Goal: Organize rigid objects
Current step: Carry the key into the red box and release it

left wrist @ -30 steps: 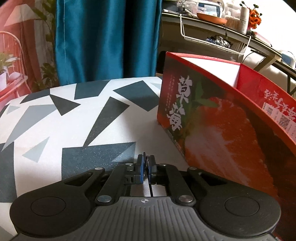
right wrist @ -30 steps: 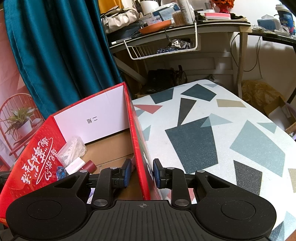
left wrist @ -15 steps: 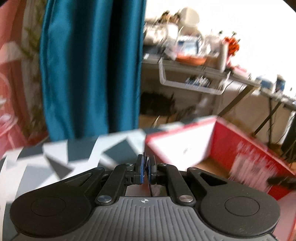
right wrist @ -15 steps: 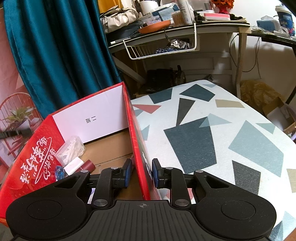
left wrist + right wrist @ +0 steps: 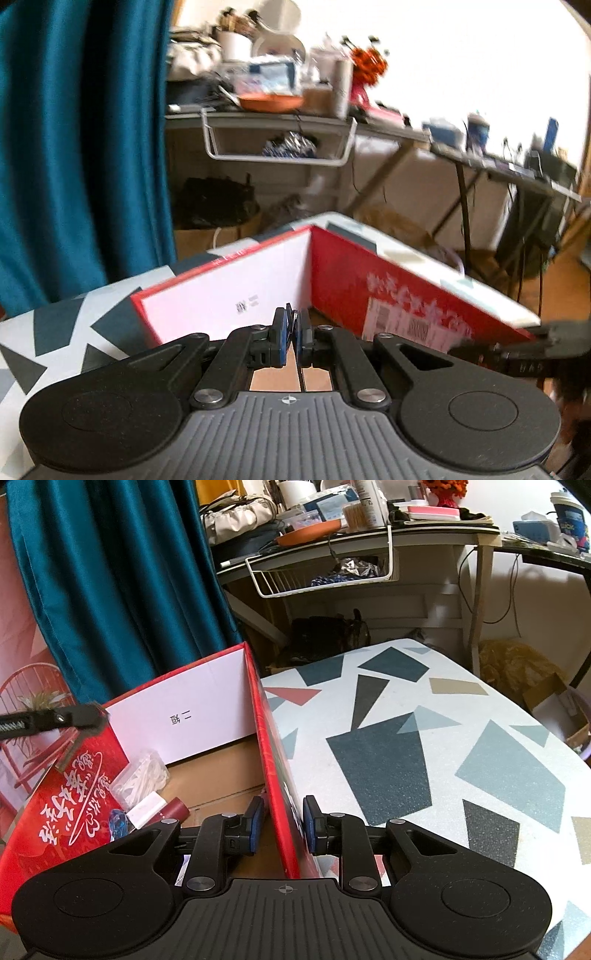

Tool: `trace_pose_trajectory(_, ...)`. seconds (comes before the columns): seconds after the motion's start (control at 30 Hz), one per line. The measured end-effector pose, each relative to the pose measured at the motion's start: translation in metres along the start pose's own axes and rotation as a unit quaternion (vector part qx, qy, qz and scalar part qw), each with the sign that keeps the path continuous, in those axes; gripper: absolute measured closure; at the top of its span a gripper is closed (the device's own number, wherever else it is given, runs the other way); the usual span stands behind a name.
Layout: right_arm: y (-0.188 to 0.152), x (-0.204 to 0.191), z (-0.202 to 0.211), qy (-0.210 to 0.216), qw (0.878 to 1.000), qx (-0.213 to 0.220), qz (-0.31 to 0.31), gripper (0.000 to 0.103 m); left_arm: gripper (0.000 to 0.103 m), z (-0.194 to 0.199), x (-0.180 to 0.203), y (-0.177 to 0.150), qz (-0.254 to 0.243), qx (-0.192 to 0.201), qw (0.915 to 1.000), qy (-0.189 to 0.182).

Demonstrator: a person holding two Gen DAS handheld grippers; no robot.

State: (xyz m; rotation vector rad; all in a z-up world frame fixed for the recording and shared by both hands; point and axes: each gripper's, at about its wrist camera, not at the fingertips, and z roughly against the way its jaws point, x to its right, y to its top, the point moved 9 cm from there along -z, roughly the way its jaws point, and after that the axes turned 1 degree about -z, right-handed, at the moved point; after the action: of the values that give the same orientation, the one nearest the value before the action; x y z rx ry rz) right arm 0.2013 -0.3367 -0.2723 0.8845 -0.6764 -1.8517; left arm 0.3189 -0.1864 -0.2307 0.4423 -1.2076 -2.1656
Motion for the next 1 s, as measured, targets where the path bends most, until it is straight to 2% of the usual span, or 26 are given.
trace_pose_trajectory(0.27,0.0,0.0,0.0,0.001,1.0,0.0,0.0,0.081,0.097,-0.033,0.002,-0.018,-0.011,-0.054,0.9982,-0.021)
trace_pose_trajectory(0.43,0.0,0.0,0.0,0.001,1.0,0.0,0.0,0.081,0.097,-0.045,-0.004,-0.025,-0.012,-0.074,0.9972,-0.006)
trace_pose_trajectory(0.63,0.0,0.0,0.0,0.001,1.0,0.0,0.001,0.081,0.096,-0.05,-0.007,-0.024,-0.019,-0.081,0.9965,0.006)
trace_pose_trajectory(1.0,0.0,0.0,0.0,0.0,1.0,-0.002,0.002,0.082,0.095,-0.038,-0.01,-0.017,-0.01,-0.07,0.9973,0.019)
